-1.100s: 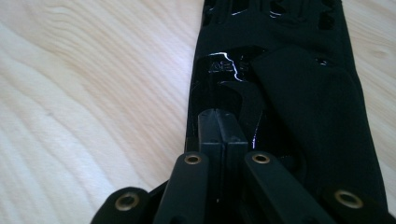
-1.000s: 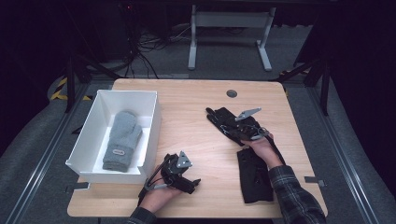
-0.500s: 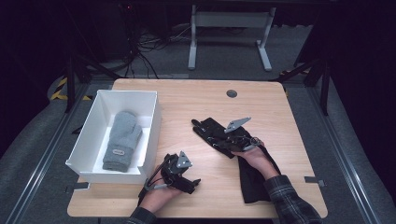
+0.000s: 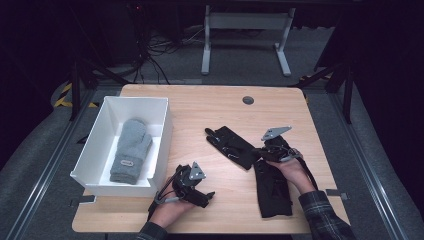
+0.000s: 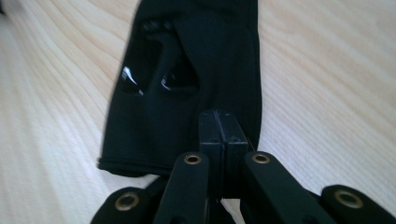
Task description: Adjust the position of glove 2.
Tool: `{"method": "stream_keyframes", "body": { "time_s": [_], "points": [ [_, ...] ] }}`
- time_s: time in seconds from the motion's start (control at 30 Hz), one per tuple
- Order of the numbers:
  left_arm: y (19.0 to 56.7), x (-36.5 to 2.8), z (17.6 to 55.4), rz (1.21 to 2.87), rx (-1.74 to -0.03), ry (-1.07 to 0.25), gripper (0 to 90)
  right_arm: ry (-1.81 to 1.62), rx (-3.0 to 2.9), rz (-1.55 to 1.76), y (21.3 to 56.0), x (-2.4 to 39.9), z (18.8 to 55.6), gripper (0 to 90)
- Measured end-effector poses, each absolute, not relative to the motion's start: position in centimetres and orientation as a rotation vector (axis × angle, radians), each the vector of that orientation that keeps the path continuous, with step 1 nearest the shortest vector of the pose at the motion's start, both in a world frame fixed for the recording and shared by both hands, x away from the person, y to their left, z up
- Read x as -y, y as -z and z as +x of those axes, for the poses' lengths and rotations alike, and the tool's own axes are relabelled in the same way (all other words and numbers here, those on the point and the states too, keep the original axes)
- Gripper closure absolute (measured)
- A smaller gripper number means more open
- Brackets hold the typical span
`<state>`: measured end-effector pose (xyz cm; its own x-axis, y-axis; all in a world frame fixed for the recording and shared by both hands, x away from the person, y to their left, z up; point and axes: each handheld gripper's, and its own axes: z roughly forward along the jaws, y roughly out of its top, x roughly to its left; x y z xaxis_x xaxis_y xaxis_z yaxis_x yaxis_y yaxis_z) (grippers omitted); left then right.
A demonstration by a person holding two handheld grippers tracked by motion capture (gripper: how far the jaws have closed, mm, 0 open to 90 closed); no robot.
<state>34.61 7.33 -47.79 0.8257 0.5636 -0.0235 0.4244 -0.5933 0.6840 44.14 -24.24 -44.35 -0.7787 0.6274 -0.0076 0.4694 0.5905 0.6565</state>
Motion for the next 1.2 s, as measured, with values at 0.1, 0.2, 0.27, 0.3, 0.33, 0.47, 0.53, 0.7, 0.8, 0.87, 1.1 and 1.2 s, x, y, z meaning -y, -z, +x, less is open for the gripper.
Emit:
{"method": "stream_keyframes", "body": {
  "time_s": [0.1,0.2,0.27,0.3,0.33,0.47,0.53,0.7,0.8,0.87,1.1,1.2],
  "points": [
    [47.8,-7.3,34.6,2.292,-0.720,-0.253,0.7,-0.958,-2.597,0.906,45.0,23.8,44.4,90.0],
    [47.8,-7.3,34.6,2.293,-0.720,-0.253,0.7,-0.962,-2.610,0.882,45.0,22.9,44.2,90.0],
    [47.8,-7.3,34.6,2.292,-0.720,-0.254,0.7,-0.965,-2.624,0.860,45.0,22.2,44.0,90.0],
    [47.8,-7.3,34.6,2.293,-0.720,-0.254,0.7,-0.965,-2.635,0.841,45.0,21.8,43.9,90.0],
    [47.8,-7.3,34.6,2.293,-0.720,-0.254,0.7,-0.970,-2.646,0.825,45.1,21.3,43.7,90.0],
    [47.8,-7.3,34.6,2.293,-0.720,-0.254,0.7,-0.976,-2.676,0.788,45.1,20.6,43.2,90.0],
    [47.8,-7.3,34.6,2.291,-0.722,-0.253,0.7,-0.979,-2.712,0.750,45.0,20.0,42.4,90.0],
    [47.8,-7.3,34.6,2.291,-0.723,-0.253,0.7,-0.994,-2.753,0.698,45.1,19.4,41.3,90.0],
    [47.8,-7.3,34.6,2.291,-0.723,-0.252,0.7,-0.994,-2.773,0.676,45.1,19.3,40.6,90.0],
    [47.8,-7.3,34.6,2.291,-0.723,-0.252,0.7,-0.993,-2.784,0.667,45.1,19.3,40.1,90.0],
    [47.8,-7.3,34.6,2.291,-0.723,-0.252,0.7,-1.012,-2.819,0.638,45.1,19.2,37.9,90.0],
    [47.8,-7.3,34.6,2.291,-0.723,-0.252,0.7,-1.021,-2.835,0.626,45.2,19.3,37.0,90.0]
  ]
}}
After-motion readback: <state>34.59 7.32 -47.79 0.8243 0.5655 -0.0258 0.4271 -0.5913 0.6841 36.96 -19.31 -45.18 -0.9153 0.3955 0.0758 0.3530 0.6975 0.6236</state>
